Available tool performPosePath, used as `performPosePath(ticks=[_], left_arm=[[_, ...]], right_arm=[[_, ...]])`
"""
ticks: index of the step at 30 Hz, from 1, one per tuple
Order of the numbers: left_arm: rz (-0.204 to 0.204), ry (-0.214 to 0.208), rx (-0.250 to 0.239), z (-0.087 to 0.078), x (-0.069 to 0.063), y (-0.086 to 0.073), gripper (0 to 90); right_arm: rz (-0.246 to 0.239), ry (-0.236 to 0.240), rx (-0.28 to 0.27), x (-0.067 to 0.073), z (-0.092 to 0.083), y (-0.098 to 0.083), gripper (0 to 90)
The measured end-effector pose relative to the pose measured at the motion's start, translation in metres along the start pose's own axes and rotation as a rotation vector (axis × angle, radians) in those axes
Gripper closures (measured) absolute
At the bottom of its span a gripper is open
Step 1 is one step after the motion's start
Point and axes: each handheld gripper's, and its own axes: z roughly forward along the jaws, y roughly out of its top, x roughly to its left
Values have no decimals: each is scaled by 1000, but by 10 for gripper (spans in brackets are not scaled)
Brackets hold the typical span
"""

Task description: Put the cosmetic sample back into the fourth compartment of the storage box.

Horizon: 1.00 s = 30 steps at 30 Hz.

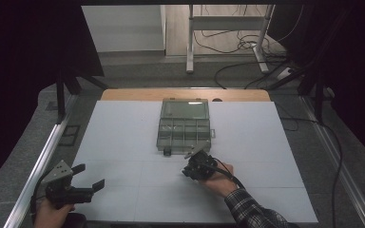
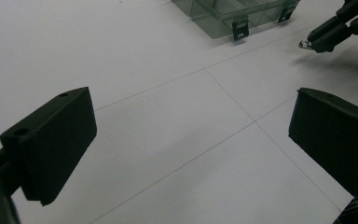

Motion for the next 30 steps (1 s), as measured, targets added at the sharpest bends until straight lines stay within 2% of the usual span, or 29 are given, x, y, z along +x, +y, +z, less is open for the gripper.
performPosePath(ticks=[8, 21, 30], left_arm=[[-1, 1, 0, 0, 0, 0, 12], [-3, 1, 4, 0, 1, 0, 13], [-5, 0, 4, 1, 1, 0, 13]], right_arm=[[35, -14, -58, -15, -10, 7, 799], [72, -46, -102, -37, -20, 15, 797], [116, -79, -116, -55, -23, 19, 796]])
